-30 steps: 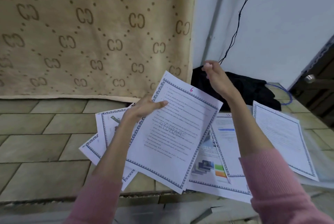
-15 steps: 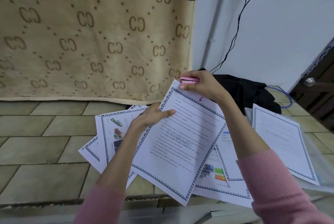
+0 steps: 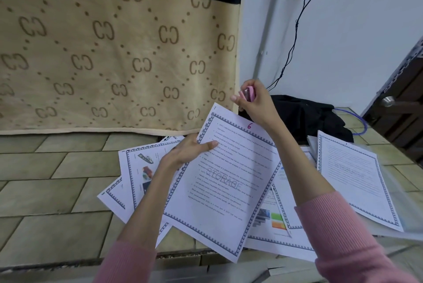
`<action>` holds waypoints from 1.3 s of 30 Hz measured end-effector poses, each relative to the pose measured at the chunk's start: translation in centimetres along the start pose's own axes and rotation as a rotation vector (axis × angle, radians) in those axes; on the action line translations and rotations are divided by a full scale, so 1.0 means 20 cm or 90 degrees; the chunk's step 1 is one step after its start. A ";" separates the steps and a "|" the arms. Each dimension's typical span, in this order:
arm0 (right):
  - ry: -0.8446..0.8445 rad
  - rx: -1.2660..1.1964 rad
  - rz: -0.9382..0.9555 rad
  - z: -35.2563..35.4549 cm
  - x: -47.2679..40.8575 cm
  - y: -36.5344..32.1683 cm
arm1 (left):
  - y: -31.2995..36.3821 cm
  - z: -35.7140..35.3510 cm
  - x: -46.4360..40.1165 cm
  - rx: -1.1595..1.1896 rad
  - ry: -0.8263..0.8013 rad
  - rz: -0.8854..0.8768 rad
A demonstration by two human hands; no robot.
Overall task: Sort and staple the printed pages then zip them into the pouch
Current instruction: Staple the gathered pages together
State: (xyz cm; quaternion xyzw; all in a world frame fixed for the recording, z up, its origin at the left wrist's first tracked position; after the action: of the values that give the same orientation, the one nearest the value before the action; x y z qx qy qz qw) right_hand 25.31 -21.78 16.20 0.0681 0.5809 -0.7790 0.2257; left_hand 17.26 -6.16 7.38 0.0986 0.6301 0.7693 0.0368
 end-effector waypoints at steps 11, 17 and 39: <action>-0.166 -0.037 -0.084 -0.01 0.03 0.01 | 0.00 0.05 0.00 -0.026 0.015 0.024; -0.191 -0.043 -0.074 0.00 0.01 0.00 | 0.01 0.07 0.02 -0.038 0.022 0.032; -0.313 0.085 -0.056 -0.10 0.02 -0.09 | 0.02 0.05 0.01 -0.051 -0.010 0.020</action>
State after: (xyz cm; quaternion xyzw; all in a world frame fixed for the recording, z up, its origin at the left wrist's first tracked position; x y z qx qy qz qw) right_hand 23.94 -19.67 17.01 -0.1342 0.4582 -0.8180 0.3209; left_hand 17.21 -5.26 7.88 0.1129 0.5968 0.7937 0.0336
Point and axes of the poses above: each hand's wrist, its own x-axis away from the middle knuckle, its own z-axis out of the back of the hand, y = z × x, the point moved 5 cm from there along -x, towards the middle knuckle, and after that the axes turned 2 degrees about -x, right-handed, at the moved point
